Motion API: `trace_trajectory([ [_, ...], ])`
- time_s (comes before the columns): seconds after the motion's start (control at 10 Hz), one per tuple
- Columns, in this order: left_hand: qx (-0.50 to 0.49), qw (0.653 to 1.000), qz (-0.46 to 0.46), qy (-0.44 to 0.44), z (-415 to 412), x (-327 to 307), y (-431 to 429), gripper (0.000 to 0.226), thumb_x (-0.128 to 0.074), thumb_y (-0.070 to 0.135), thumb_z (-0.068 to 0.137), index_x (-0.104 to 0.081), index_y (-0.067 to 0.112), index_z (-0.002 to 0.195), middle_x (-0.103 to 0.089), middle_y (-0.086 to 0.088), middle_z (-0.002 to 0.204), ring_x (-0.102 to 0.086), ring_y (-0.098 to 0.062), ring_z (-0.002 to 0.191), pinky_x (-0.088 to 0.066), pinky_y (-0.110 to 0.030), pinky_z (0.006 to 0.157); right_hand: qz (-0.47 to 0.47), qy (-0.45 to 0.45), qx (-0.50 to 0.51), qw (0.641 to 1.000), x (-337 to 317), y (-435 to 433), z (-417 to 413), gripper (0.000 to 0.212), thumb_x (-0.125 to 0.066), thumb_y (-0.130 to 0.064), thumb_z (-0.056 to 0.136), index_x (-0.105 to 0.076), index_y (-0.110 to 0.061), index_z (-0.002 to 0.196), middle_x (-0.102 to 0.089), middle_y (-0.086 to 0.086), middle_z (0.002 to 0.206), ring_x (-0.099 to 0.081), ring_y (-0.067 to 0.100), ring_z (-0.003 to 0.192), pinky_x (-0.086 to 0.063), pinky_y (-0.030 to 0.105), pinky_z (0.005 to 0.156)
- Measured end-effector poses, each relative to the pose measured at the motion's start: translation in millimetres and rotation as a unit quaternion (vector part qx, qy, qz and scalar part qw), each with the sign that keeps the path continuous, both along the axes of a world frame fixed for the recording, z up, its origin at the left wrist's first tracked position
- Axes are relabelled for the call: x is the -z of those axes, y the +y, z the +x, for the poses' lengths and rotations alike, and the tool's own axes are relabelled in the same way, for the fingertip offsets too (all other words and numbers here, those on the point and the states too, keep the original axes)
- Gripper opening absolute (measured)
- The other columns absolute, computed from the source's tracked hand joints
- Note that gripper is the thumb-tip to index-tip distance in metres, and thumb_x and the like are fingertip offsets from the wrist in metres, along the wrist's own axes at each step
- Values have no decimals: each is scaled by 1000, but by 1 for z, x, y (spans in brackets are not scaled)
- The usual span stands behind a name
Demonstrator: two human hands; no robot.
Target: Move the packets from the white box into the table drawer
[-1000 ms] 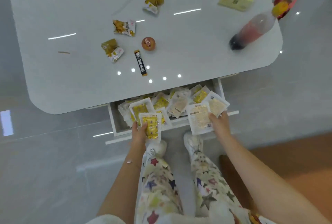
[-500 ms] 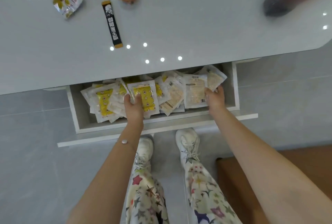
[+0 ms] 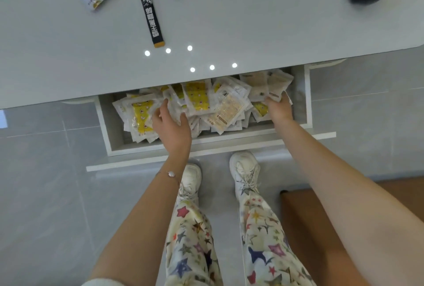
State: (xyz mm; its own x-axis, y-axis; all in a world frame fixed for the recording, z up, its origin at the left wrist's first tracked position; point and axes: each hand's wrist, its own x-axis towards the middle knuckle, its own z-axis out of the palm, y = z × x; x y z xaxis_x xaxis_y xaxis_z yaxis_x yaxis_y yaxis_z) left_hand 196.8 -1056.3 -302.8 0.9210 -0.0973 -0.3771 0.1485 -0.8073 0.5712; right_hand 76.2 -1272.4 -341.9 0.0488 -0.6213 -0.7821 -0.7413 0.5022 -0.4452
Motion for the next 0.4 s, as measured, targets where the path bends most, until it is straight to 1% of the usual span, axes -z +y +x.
trace_trajectory([
  [0.1,43,998,38,-12,4,-20,16,52,-59,22,92,-42,18,141,-39,-12,143,-36,-27,132,-35,-35,106,-45,38,-115,992,-30,4,2,67,-57,-35,91,-28,-21,150,-30,8,153,-33,29,138,-34,44,112],
  [0.2,81,994,75,3,13,-49,29,54,-57,28,93,-40,20,144,-31,-12,151,-29,-31,139,-29,-49,112,-82,49,-233,968,-75,11,5,65,-55,-41,91,-32,-21,148,-28,10,153,-26,31,141,-28,48,114],
  [0.3,146,981,126,27,15,-95,45,58,-52,38,94,-33,25,148,-15,-11,159,-12,-33,146,-12,-50,117,-110,73,-353,926,-136,26,2,68,-54,-48,90,-30,-25,149,-22,9,156,-15,32,144,-22,50,116],
  [0.4,202,965,164,22,21,-141,58,63,-48,47,94,-27,27,150,-7,-10,161,-4,-33,147,-4,-51,118,-170,78,-438,879,-197,32,8,74,-54,-52,89,-23,-27,151,-16,7,158,-9,31,146,-16,49,117],
])
